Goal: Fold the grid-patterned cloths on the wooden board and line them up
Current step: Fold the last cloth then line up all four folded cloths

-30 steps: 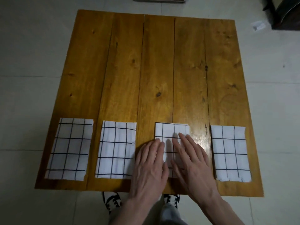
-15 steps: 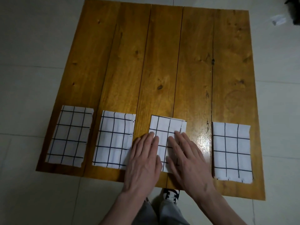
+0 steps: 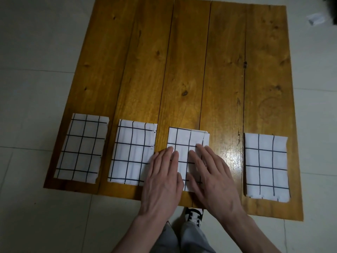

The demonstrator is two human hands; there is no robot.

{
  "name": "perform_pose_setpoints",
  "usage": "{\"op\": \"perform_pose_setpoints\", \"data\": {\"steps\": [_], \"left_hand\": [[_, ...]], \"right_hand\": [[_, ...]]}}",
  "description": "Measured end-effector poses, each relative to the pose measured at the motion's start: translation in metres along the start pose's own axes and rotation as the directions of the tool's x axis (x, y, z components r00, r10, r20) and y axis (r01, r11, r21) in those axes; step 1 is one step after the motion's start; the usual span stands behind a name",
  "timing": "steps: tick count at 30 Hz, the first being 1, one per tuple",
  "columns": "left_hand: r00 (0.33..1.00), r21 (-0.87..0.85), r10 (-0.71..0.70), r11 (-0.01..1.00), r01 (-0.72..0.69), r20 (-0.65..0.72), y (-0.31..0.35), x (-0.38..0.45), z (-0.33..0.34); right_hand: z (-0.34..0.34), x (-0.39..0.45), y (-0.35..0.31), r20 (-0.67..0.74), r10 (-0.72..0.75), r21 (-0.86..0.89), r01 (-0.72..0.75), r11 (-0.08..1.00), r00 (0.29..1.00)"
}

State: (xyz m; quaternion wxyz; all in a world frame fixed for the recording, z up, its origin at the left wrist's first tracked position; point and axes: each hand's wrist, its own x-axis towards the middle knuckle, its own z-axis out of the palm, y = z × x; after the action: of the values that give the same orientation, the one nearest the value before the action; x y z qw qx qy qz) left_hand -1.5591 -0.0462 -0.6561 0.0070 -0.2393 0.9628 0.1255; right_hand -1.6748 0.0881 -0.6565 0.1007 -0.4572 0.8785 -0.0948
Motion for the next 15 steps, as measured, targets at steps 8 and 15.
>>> {"op": "perform_pose_setpoints", "data": {"steps": [8,15], "left_hand": [[1.000,-0.011,0.014,1.000,-0.014,-0.003,-0.004,-0.003,-0.002],[1.000,-0.037,-0.019,0.999,0.018,-0.007,0.004,0.002,-0.010]], "right_hand": [[0.001,0.000,-0.002,0.006,0.012,0.008,-0.012,1.000,1.000],[-0.012,-0.001,0.001,0.022,0.017,-0.013,-0.017,1.000,1.000]]}}
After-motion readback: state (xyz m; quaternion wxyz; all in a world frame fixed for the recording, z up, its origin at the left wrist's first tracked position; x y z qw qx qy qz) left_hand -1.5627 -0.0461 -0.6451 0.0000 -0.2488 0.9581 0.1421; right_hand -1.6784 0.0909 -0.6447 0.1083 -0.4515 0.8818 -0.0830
